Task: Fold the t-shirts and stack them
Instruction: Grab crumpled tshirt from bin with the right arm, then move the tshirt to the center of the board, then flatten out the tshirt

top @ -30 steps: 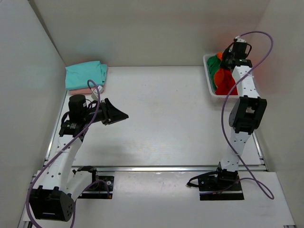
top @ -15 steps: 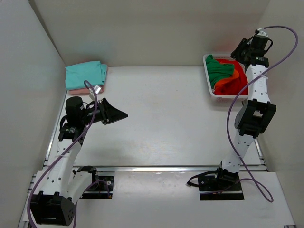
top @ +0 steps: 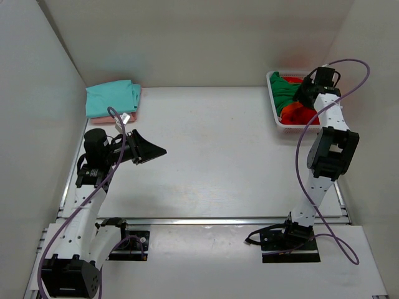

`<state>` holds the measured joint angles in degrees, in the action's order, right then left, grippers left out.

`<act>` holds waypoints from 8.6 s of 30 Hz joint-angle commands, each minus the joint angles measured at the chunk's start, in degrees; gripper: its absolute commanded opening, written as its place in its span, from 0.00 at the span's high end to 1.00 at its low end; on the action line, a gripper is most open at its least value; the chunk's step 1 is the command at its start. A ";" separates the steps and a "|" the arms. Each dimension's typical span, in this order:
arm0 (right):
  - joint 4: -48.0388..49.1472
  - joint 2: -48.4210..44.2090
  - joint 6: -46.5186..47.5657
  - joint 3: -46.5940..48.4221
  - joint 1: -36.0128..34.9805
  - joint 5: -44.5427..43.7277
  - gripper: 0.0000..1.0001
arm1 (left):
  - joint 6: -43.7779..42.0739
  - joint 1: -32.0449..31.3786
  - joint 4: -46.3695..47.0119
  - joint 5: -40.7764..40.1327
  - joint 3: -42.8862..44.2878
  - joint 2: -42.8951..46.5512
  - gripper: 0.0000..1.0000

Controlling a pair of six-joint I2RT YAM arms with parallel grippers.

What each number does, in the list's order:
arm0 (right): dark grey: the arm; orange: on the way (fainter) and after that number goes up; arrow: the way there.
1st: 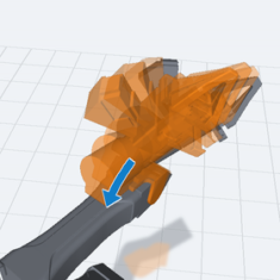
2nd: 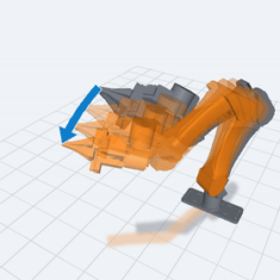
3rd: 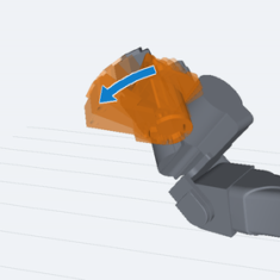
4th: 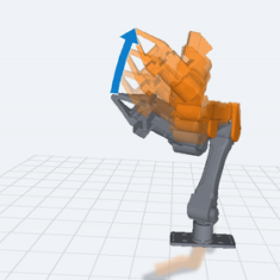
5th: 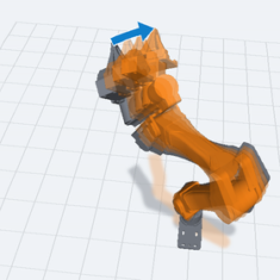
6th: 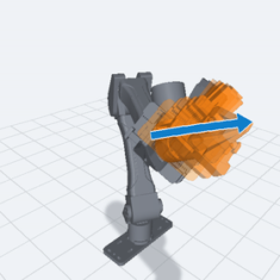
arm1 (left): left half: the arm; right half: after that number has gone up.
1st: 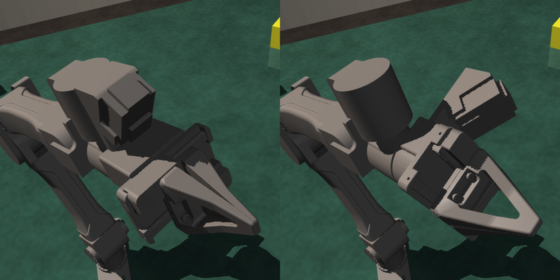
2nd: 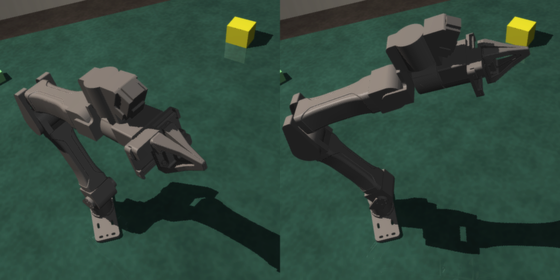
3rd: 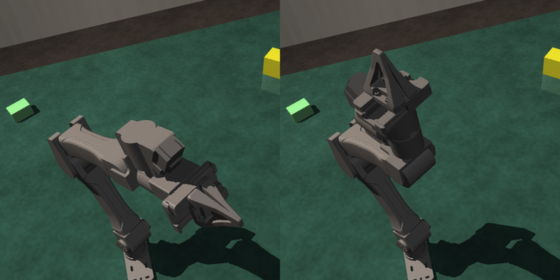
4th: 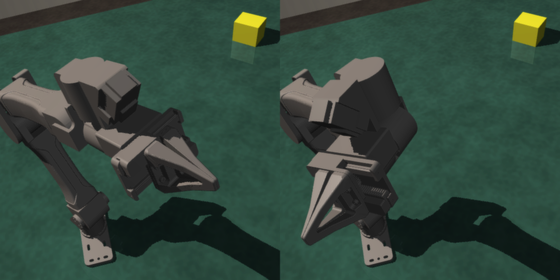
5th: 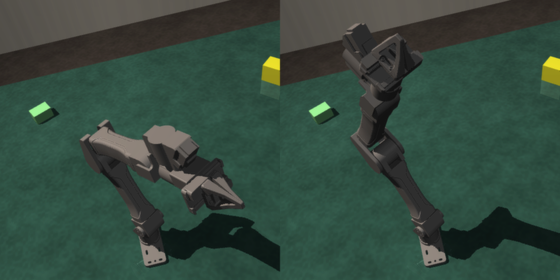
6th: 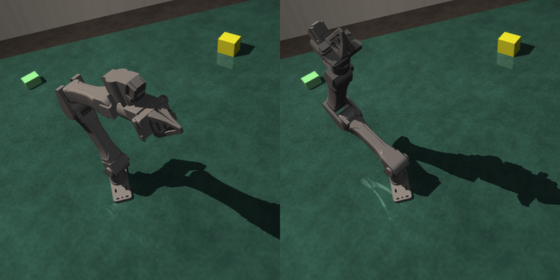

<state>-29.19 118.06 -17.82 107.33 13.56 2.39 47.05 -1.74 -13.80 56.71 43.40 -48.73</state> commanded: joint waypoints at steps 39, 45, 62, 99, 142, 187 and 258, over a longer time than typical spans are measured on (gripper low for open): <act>4.05 14.93 -2.13 26.77 -2.75 -3.87 1.00 | -2.84 1.74 0.52 4.99 -0.86 -1.28 0.50; 11.95 2.21 1.29 26.89 -3.46 -6.09 1.00 | 2.34 1.74 8.07 4.64 -3.66 0.47 0.50; 28.58 -27.96 -2.57 10.36 -14.93 12.12 1.00 | 8.16 1.12 5.49 -12.55 -1.50 10.94 0.53; 0.53 -43.26 6.93 -56.07 -61.28 14.74 0.51 | -16.03 -16.54 -26.64 -40.46 -4.80 -9.98 0.19; -1.66 -43.69 -2.92 -45.03 -47.69 13.24 1.00 | -16.01 -21.12 -17.47 -58.53 10.27 -26.08 1.00; -4.62 -47.07 -6.33 -34.46 -18.85 5.20 0.91 | -22.28 -2.33 -31.01 -77.90 77.11 -56.44 0.95; -5.61 0.59 -5.55 -13.47 -41.77 8.95 0.63 | -4.60 -7.67 -15.73 -64.10 -2.62 -36.35 1.00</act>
<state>-35.62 117.19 -22.57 90.06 -26.76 10.83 42.00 -8.64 -29.71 -10.85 42.50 -84.33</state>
